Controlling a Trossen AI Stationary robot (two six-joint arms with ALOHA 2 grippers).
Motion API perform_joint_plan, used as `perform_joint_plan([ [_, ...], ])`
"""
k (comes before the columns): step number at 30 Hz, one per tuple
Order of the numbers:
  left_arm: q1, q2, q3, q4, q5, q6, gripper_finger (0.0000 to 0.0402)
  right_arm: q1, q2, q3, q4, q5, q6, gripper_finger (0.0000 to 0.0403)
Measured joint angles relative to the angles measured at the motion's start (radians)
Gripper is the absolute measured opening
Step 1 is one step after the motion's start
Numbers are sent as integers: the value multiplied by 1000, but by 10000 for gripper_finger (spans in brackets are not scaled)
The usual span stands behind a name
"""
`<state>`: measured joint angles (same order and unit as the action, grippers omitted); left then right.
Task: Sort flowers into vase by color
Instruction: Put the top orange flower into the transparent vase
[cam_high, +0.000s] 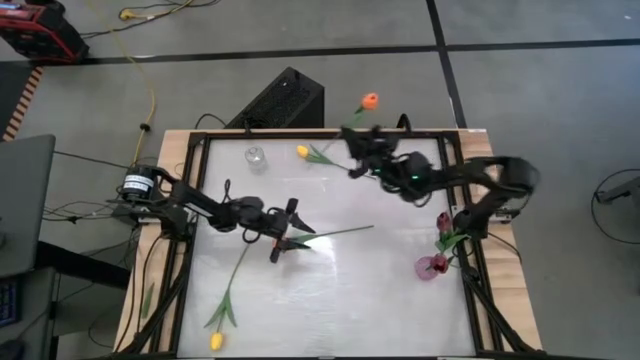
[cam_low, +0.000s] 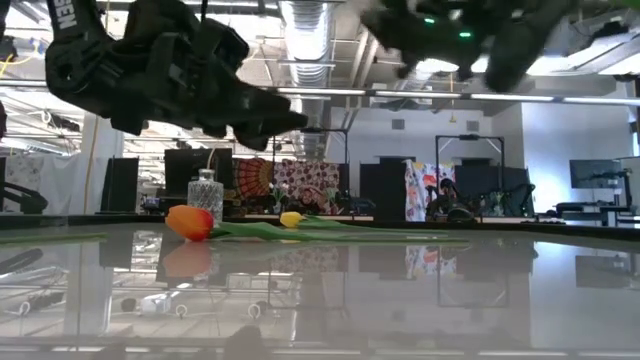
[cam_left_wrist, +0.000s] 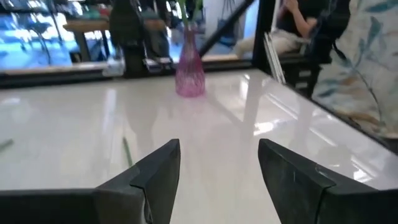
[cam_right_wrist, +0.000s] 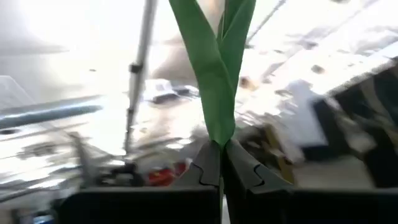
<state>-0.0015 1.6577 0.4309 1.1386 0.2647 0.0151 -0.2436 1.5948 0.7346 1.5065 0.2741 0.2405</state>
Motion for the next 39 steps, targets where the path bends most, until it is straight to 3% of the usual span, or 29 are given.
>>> perform_joint_plan([
  [2,8,-1,8,-51,1,13,206,3,109,110,60,-43,-20,25],
  [8,29,-24,7,-183,-7,20,206,-17,373,446,26,-117,-6,25],
  [15,39,-73,6,-394,2,26,206,-72,505,668,-76,-158,-3,25],
  [21,67,-316,6,-781,-30,40,206,-108,525,758,-264,-222,-16,25],
  [27,71,-558,6,-1084,-78,23,206,-106,523,793,-284,-226,-76,25],
  [32,71,-751,6,-1234,-173,-25,206,-107,553,817,-283,-225,-72,25],
  [39,75,-1032,6,-1316,-420,-69,206,-127,704,916,-258,-226,3,24],
])
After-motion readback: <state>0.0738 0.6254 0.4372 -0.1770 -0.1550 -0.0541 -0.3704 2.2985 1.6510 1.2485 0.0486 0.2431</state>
